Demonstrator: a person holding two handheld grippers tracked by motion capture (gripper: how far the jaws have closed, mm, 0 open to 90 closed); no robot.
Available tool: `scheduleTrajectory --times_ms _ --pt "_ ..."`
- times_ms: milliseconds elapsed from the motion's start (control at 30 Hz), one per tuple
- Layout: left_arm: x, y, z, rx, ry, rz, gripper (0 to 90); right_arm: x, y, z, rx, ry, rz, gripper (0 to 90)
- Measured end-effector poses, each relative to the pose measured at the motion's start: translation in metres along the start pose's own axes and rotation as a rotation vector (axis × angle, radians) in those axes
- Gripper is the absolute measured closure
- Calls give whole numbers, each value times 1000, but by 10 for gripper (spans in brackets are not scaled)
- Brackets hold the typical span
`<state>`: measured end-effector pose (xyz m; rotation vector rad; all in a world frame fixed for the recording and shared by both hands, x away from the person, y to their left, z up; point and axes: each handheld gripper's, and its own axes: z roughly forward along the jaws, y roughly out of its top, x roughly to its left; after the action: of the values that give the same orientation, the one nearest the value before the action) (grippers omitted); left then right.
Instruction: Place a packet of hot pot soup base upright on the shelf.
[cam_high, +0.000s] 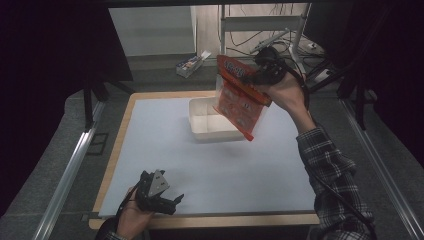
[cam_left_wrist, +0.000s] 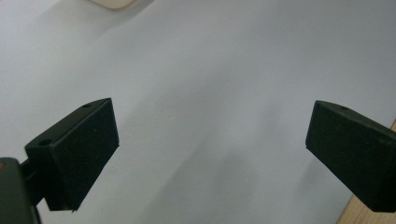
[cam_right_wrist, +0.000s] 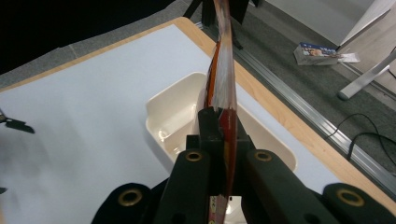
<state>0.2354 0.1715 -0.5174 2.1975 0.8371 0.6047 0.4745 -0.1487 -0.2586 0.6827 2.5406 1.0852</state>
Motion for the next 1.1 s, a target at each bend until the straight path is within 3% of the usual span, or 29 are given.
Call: scheduleTrajectory --times_ms 500,700,900,1100 --pt "0 -1 1 -2 -2 -7 23 -31 18 32 9 -21 -24 891" --pt "1 -1 0 -10 -11 -19 10 -38 24 45 33 -44 -48 891" --pt "6 -3 0 -23 -42 -62 6 -44 24 59 40 -45 -52 891" --pt "6 -3 1 -26 -47 -59 5 -44 25 72 38 -44 -58 891"
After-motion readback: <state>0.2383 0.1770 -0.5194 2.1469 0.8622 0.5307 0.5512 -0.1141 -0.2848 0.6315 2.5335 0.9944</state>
